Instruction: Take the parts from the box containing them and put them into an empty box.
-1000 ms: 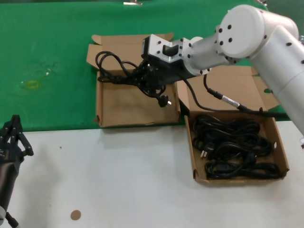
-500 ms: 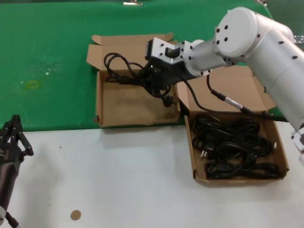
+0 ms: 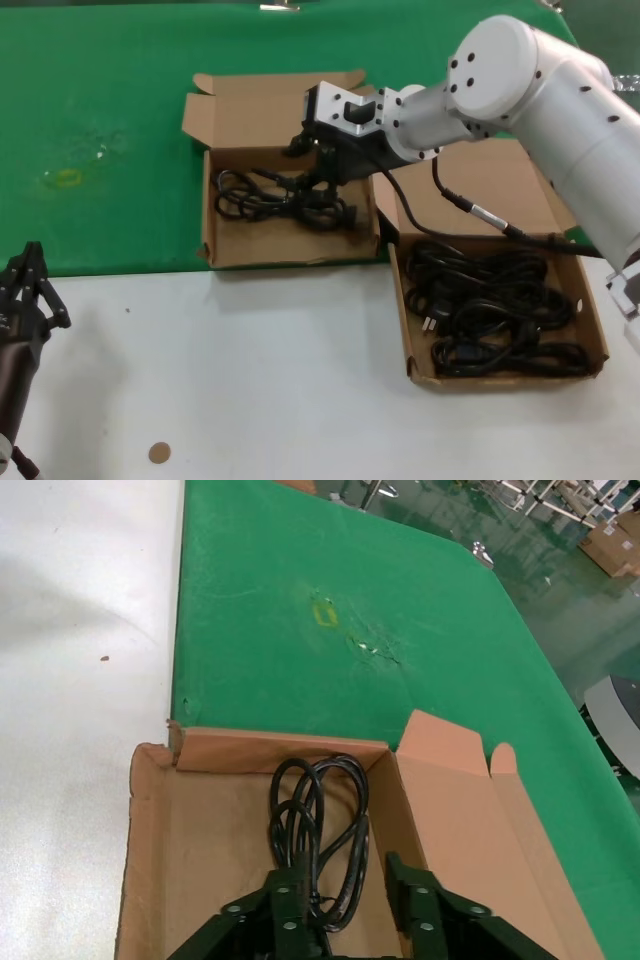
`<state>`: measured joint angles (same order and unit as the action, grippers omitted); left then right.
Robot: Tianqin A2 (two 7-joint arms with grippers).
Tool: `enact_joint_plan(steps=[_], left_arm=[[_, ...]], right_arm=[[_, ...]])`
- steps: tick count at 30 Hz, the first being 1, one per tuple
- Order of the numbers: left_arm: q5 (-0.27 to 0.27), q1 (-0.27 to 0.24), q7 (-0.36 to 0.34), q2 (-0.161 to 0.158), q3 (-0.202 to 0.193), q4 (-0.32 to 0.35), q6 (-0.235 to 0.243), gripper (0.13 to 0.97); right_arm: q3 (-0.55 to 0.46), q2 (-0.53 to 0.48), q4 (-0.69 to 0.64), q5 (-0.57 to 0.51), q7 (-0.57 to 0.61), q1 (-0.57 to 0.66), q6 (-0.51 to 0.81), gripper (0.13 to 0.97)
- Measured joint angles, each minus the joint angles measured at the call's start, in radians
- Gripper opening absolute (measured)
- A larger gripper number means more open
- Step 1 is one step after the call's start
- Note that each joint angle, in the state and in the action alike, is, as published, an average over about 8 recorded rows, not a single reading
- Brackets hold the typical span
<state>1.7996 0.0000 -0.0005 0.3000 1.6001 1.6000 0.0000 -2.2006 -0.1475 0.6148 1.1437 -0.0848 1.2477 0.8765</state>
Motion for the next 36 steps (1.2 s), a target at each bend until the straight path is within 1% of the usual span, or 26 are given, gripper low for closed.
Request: enact_joint_plan(steps=[3,7,11,15,16,19,24,25,31,33,36], left_arm=[[0.000,0.000,0.000,0.000,0.000,0.000,0.000,0.152],[0.000,0.000,0.000,0.000,0.000,0.000,0.000,0.152],[0.000,0.000,0.000,0.000,0.000,0.000,0.000,0.152],[0.000,0.000,0.000,0.000,0.000,0.000,0.000,0.152],[0.000,0.000,0.000,0.000,0.000,0.000,0.000,0.152],[0.000,0.000,0.000,0.000,0.000,0.000,0.000,0.152],[0.000,0.000,0.000,0.000,0.000,0.000,0.000,0.181],[0.000,0.000,0.000,0.000,0.000,0.000,0.000,0.187],[0.000,0.000,0.000,0.000,0.000,0.000,0.000,0.198],[0.000,0.000,0.000,0.000,0.000,0.000,0.000,0.228],[0.000,0.000,0.000,0.000,0.000,0.000,0.000,0.272]], right_arm=[[0.002,-0.008,0.015,0.000,-0.007,-0.004,0.001,0.315],[0.007,-0.030,0.063,-0.001,-0.030,-0.016,0.006,0.315],[0.013,-0.051,0.111,-0.002,-0.054,-0.029,0.010,0.407],[0.015,-0.058,0.127,-0.003,-0.062,-0.034,0.011,0.498],[0.015,-0.058,0.128,-0.003,-0.062,-0.034,0.011,0.498],[0.015,-0.058,0.129,-0.002,-0.062,-0.035,0.010,0.581],[0.027,-0.060,0.146,0.011,-0.060,-0.059,-0.007,0.717],[0.031,-0.061,0.153,0.016,-0.059,-0.069,-0.014,0.717],[0.068,-0.067,0.206,0.057,-0.049,-0.145,-0.069,0.832],[0.083,-0.069,0.228,0.073,-0.045,-0.175,-0.091,0.870],[0.105,-0.073,0.261,0.099,-0.040,-0.222,-0.126,0.870]])
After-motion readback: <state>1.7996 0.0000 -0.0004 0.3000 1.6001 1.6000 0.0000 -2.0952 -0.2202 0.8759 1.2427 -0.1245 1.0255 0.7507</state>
